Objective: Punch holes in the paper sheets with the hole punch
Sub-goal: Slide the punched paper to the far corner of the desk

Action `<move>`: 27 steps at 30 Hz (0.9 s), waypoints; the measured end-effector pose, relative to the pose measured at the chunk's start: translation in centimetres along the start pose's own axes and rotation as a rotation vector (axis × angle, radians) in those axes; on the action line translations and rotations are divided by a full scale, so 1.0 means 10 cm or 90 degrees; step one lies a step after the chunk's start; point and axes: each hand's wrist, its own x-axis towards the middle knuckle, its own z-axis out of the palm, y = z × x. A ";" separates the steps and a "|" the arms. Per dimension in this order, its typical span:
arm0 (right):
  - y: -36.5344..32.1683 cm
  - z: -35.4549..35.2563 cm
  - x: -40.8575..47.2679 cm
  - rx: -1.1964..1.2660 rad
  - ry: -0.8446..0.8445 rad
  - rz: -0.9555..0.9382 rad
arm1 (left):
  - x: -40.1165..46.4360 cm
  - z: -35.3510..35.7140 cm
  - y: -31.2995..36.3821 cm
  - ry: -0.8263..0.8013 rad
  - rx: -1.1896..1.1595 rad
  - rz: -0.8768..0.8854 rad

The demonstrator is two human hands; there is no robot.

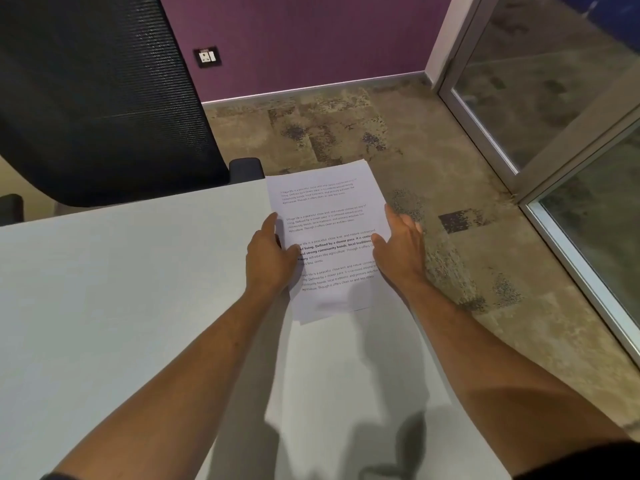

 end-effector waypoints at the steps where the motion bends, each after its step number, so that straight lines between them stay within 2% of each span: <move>1: 0.01 0.00 0.00 -0.012 0.006 0.003 | 0.00 0.01 0.00 0.003 0.035 0.009; 7: 0.05 0.02 -0.02 -0.148 -0.009 -0.024 | -0.02 0.05 -0.01 0.018 0.178 0.011; 10: -0.01 0.00 -0.08 -0.147 0.001 -0.024 | -0.06 0.01 -0.05 -0.004 0.223 0.015; 12: -0.07 -0.04 -0.21 -0.110 0.038 -0.011 | -0.11 -0.03 -0.08 -0.003 0.198 0.015; 16: -0.21 -0.08 -0.71 -0.011 0.075 -0.010 | -0.35 -0.18 -0.19 0.060 0.114 0.001; 21: -0.41 0.00 -1.43 0.053 0.017 -0.026 | -0.86 -0.32 -0.29 0.049 0.084 0.002; 27: -0.61 0.00 -2.26 0.022 -0.126 -0.019 | -1.62 -0.63 -0.43 0.032 0.073 0.017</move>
